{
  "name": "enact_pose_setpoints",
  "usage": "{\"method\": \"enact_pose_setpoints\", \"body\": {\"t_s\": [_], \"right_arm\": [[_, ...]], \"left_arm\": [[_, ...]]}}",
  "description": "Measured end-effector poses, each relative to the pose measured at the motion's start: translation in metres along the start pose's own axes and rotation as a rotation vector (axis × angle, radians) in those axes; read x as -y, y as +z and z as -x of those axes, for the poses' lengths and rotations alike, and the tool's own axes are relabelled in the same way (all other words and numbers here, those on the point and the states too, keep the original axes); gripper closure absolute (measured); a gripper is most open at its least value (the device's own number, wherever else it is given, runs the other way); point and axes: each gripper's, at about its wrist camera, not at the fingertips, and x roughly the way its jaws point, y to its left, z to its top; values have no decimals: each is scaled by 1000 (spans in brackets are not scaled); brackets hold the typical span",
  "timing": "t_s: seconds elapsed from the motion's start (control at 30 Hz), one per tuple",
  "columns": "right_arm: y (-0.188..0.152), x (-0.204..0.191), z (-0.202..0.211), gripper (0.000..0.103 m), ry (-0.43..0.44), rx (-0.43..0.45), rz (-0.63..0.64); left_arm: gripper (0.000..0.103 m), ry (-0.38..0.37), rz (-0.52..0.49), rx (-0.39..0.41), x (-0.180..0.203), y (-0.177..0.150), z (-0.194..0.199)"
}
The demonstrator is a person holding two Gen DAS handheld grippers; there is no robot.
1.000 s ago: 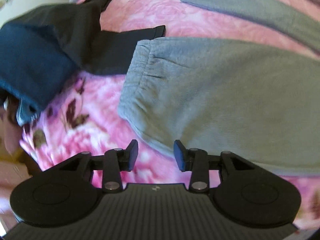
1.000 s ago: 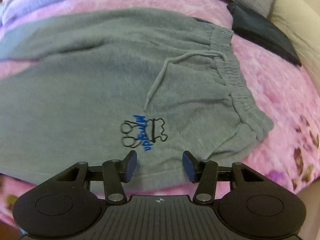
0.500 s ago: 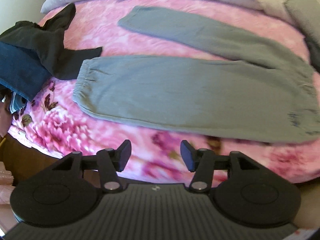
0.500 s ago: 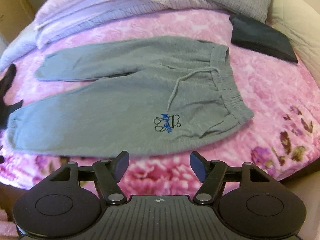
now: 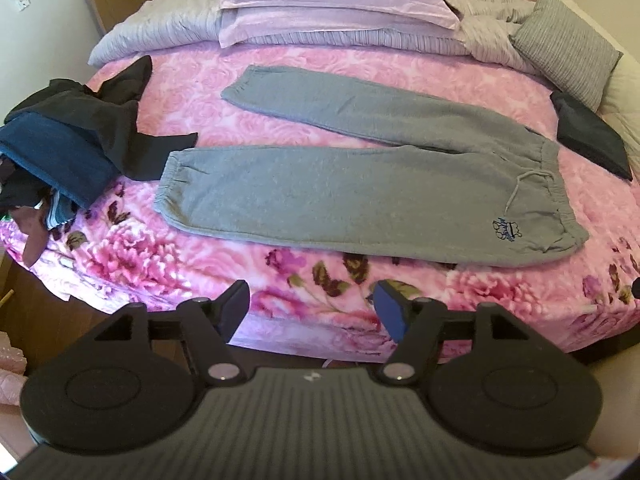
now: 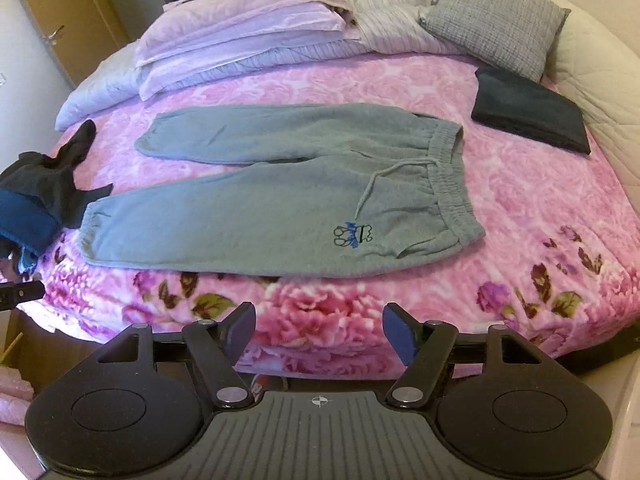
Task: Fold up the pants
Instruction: 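Raise both grippers away from the flattened grey sweatpants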
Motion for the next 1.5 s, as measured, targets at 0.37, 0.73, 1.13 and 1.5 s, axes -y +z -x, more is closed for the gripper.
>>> {"method": "enact_pose_setpoints", "body": {"t_s": [0.37,0.73,1.13,1.5], "right_arm": [[-15,-8,17,35,50,-3,30],[-16,-8,17,35,54,-7,25],[-13,-6,15,35,47,-7,23],[7,0,-1,35,33,-35,15]], "left_arm": [[38,4,-6,9,15,-16,29],[38,1,-23,13,20,-14,34],[38,-2,-30,7,21,-9,29],[38,-14,-44,-34,20,11,6]]}}
